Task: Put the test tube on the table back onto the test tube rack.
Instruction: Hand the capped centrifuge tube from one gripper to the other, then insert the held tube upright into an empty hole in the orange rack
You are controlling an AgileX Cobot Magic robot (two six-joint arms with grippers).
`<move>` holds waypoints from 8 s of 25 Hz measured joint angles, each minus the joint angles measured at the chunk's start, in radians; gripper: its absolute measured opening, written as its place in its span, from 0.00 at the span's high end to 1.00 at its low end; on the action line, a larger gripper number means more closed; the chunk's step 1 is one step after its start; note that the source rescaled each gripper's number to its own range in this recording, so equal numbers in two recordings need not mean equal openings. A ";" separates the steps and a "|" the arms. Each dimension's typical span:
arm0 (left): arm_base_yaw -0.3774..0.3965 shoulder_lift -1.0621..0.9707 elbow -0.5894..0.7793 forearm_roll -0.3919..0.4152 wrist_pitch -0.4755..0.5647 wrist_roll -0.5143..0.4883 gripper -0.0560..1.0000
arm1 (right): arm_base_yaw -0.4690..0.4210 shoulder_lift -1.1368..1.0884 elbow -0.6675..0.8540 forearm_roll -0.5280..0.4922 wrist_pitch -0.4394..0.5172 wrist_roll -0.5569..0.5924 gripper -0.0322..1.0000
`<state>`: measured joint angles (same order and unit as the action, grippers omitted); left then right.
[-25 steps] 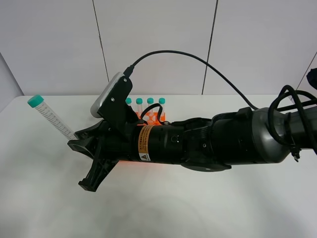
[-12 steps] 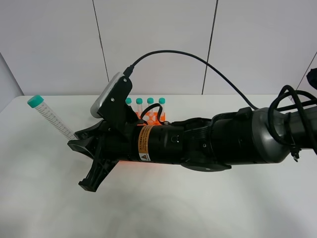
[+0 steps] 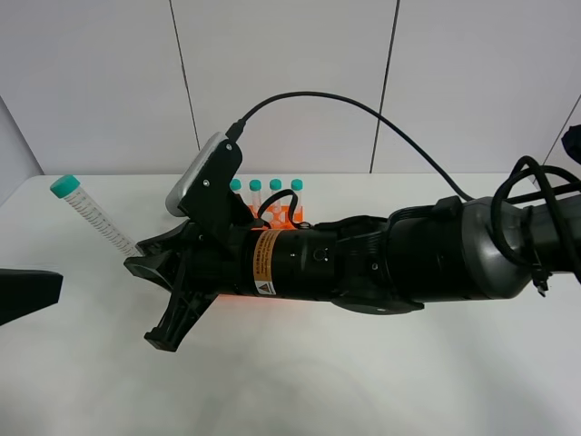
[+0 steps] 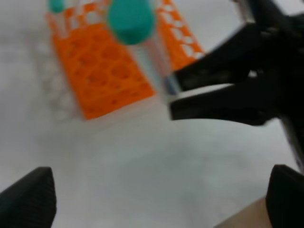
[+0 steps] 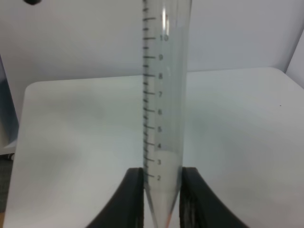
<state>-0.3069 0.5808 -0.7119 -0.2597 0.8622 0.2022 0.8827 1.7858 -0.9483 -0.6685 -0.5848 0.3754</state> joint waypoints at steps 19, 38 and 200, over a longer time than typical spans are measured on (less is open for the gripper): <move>-0.019 0.186 -0.033 -0.002 -0.167 -0.011 0.10 | 0.000 0.000 0.000 0.000 0.000 -0.023 0.97; -0.019 0.247 -0.076 -0.036 -0.267 0.016 0.60 | 0.000 0.000 0.000 0.019 -0.004 -0.023 0.97; -0.021 0.279 -0.077 -0.098 -0.370 0.097 0.93 | -1.009 -0.820 -0.144 0.763 1.380 -0.438 0.03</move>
<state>-0.3282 0.8600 -0.7885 -0.3577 0.4920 0.2995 -0.1263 0.9659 -1.0921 0.0940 0.7947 -0.0625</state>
